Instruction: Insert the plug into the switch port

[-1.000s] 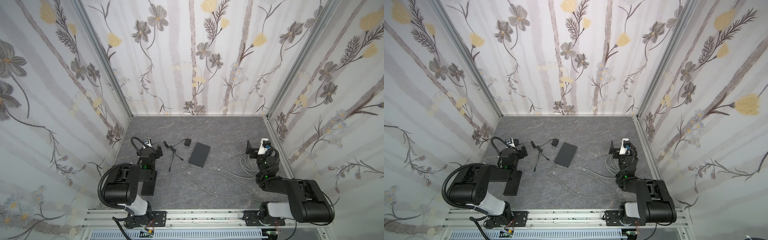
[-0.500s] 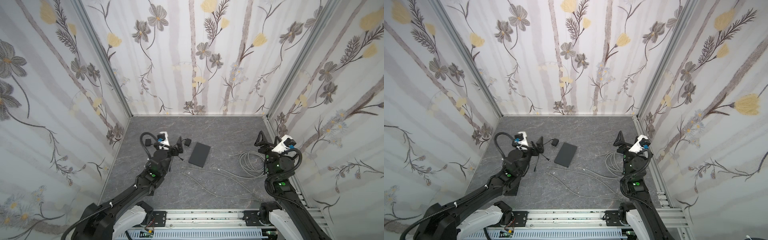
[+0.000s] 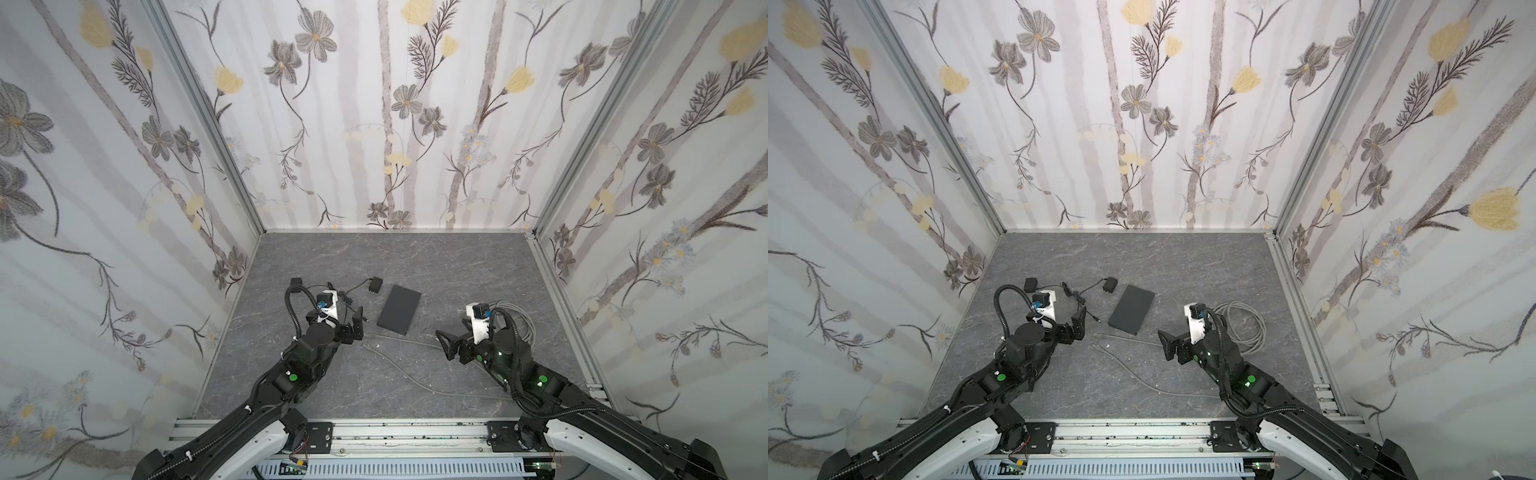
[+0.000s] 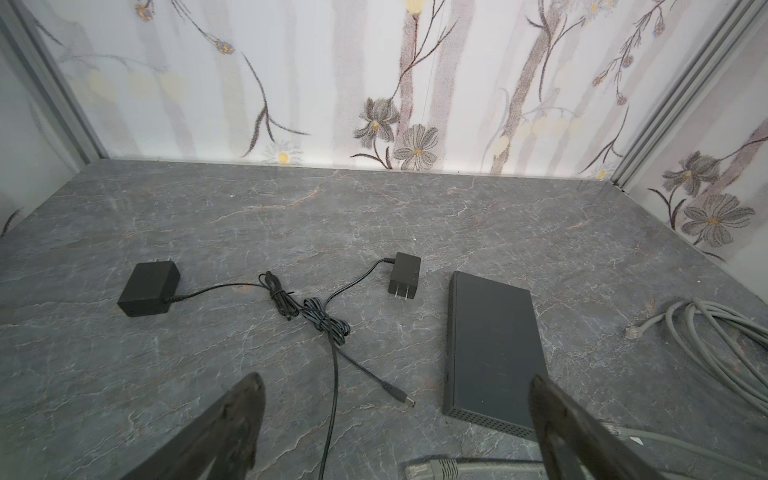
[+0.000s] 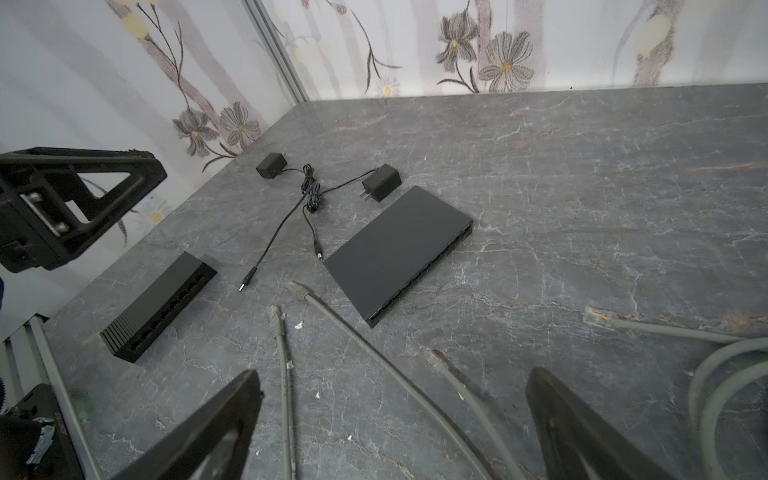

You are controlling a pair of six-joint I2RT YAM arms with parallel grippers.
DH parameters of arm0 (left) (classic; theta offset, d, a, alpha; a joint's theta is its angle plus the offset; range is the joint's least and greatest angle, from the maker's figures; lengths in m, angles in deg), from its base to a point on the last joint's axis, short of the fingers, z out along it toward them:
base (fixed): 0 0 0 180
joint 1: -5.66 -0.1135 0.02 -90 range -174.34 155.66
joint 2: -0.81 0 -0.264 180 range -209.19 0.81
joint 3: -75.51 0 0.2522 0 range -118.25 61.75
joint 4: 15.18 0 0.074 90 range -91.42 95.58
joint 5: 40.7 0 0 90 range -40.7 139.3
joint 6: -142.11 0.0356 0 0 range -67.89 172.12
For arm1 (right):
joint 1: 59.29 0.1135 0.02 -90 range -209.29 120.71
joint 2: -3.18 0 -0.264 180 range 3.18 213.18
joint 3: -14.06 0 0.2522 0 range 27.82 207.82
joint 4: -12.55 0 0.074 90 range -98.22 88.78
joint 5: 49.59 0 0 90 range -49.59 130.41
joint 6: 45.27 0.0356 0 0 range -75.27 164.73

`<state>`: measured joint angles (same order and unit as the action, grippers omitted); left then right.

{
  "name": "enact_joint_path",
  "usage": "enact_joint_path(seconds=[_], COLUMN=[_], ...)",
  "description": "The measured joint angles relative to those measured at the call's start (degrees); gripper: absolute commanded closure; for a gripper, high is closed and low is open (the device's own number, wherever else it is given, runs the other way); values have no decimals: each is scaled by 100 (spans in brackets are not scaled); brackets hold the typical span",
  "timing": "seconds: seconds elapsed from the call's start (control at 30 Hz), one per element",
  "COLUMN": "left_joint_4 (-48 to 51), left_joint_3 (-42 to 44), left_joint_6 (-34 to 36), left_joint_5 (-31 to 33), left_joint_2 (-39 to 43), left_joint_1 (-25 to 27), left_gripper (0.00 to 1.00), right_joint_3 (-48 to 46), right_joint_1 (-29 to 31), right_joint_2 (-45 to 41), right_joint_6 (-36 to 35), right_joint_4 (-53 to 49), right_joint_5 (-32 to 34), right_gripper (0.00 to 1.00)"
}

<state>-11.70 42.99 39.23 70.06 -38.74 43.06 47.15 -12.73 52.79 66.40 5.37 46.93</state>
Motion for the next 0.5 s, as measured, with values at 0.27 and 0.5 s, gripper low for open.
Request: enact_joint_path(seconds=[0.27, 0.5], left_joint_4=[90, 52], left_joint_3=[363, 389], left_joint_6=[-214, -262], left_joint_5=[-109, -258], left_joint_2=[656, 398], left_joint_1=[-210, -448], left_gripper=[0, 0], right_joint_3=[944, 2444], right_joint_1=[855, 1436], right_joint_2=[1478, 3423], right_joint_6=[-31, -651], right_joint_4=[-76, -634], right_joint_5=[420, 914], right_gripper=[1, 9])
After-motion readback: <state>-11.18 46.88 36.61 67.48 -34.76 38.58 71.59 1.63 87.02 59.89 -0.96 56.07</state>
